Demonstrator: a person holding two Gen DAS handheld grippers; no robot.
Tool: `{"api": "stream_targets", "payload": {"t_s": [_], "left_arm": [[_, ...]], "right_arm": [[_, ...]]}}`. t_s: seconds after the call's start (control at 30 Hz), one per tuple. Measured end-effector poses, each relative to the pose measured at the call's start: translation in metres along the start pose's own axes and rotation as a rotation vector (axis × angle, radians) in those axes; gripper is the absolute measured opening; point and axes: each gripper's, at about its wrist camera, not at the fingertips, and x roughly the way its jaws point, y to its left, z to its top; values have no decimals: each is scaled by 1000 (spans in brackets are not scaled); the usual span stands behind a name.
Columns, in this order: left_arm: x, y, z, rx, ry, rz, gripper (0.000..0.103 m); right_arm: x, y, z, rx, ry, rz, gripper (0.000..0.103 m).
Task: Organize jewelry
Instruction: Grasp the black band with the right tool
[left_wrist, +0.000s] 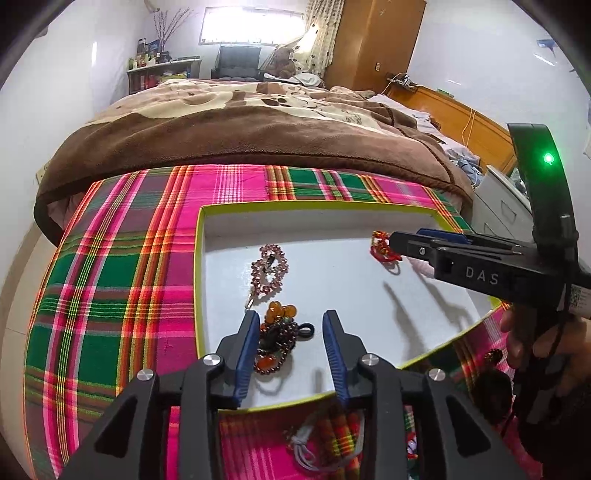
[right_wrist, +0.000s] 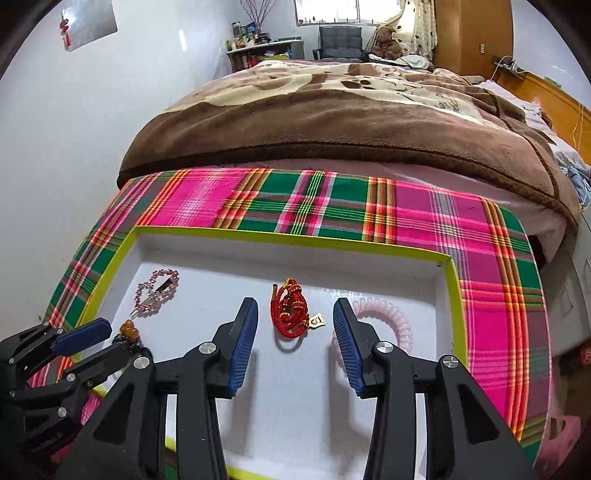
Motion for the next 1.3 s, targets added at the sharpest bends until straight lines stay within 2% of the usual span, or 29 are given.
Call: {"api": "stream_targets", "payload": {"t_s": [0.23, 0.57, 0.87, 1.0, 1.1, 1.3], "left_arm": [[-25, -5, -1, -10, -44, 1, 36], [-60, -6, -18, -21, -76, -6, 36], [-85, 3, -45, -51, -101, -28, 37], [-95, 10, -57, -74, -106, -40, 43], [-99, 16, -66, -101, -107, -48, 44], [-96, 24, -82, -119, -69, -54, 45]], "right_arm": [[-26, -1, -8, 24, -30, 3, 44], [-69, -5, -36, 49, -72, 5, 44], [-103, -18, -80, 60, -93, -19, 44], [-112, -27, -105, 58, -86, -41, 44], [-115, -35, -123, 89, -76, -36, 44], [-113, -40, -149, 93, -37, -31, 44]]}}
